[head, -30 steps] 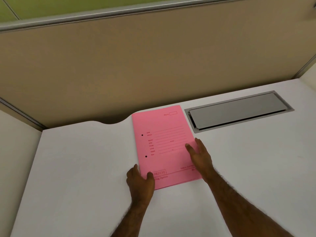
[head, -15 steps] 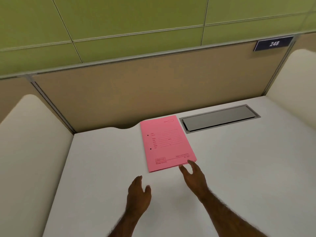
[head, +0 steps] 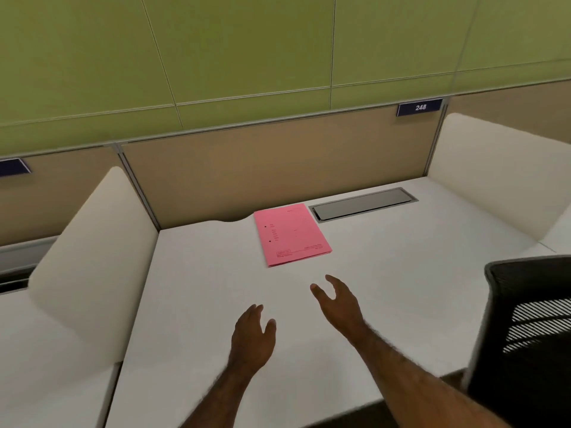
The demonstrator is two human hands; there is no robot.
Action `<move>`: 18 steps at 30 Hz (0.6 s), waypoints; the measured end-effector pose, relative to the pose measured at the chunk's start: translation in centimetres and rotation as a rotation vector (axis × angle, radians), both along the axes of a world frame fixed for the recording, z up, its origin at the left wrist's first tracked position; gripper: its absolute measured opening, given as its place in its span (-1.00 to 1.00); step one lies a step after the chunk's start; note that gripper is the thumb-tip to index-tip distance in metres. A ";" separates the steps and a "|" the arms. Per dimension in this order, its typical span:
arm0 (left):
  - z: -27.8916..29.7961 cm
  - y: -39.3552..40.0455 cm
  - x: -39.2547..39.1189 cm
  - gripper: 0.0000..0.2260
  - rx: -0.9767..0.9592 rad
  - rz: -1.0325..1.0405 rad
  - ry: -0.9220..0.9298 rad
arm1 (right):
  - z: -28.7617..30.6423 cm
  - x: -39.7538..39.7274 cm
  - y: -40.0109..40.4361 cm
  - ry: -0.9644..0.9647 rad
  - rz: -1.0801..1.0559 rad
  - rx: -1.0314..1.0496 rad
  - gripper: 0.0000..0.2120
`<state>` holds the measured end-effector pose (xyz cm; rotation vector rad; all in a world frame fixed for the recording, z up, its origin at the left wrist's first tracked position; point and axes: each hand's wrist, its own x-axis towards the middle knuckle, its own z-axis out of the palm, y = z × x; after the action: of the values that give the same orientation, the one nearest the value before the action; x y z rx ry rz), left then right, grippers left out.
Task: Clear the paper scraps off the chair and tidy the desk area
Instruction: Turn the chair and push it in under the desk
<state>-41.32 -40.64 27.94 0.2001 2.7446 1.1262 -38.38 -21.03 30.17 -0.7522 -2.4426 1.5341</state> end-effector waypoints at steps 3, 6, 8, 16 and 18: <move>0.0 -2.3 5.0 -0.54 -0.007 -0.017 0.000 | 0.2 5.2 -1.6 0.022 -0.012 -0.001 -0.37; 0.1 -4.4 9.6 -0.56 0.008 -0.018 -0.010 | 0.0 10.2 -3.5 0.027 -0.018 -0.021 -0.37; 0.5 -5.9 13.0 -0.58 0.025 -0.007 -0.007 | 0.1 13.7 -5.0 0.021 -0.014 -0.030 -0.36; 2.4 -8.4 22.8 -0.61 0.025 -0.066 0.018 | 1.2 24.9 -7.6 0.015 -0.067 -0.019 -0.34; 3.1 -8.0 23.8 -0.61 0.034 -0.085 0.032 | 1.7 26.6 -7.4 0.012 -0.090 -0.012 -0.33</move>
<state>-17.52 -48.64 31.06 0.3381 2.7179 1.1577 -11.73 -28.46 31.90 -0.8402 -2.3597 1.5168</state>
